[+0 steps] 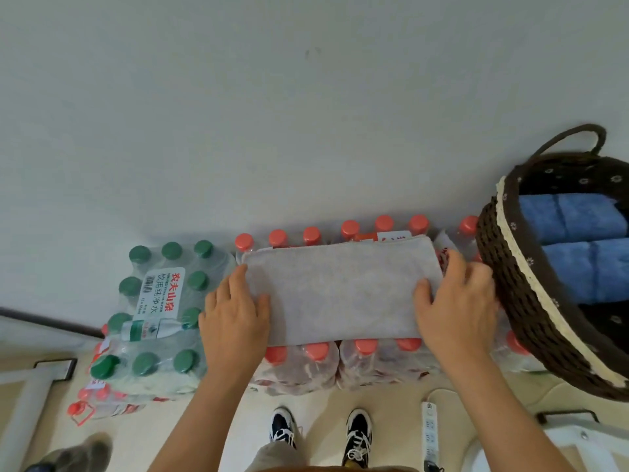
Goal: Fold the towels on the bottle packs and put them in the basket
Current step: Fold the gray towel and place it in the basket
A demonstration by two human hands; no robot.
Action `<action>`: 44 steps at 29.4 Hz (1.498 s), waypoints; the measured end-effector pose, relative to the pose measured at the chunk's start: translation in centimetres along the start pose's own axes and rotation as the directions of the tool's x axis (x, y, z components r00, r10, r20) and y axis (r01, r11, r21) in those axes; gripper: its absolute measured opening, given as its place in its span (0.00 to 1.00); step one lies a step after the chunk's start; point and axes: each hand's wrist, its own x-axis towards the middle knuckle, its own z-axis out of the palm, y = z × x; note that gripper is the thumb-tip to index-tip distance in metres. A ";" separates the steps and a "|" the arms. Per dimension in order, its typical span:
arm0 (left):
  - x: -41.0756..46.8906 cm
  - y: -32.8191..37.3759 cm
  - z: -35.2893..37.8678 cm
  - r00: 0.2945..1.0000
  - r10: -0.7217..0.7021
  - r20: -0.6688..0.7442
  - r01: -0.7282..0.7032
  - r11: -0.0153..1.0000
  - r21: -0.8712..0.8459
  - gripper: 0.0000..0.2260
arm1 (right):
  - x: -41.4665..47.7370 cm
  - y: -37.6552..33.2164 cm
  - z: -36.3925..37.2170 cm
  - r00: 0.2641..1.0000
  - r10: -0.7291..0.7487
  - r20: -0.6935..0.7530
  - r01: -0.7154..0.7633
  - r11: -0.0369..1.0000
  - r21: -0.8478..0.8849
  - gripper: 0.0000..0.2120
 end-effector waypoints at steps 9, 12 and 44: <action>1.6 1.2 -1.5 0.925 -0.312 0.216 0.370 0.867 -0.334 0.26 | -2.5 -9.1 2.9 0.851 -0.490 0.191 0.492 0.870 0.038 0.32; 2.3 1.0 -1.9 0.892 -0.322 0.318 0.430 0.823 -0.371 0.13 | -2.8 -9.3 4.6 0.830 -0.492 0.263 0.510 0.860 -0.001 0.33; 3.4 1.2 -10.5 0.959 -0.227 0.172 0.279 0.639 -0.716 0.18 | -4.8 -15.5 1.8 0.819 -0.482 0.312 0.066 0.618 0.783 0.15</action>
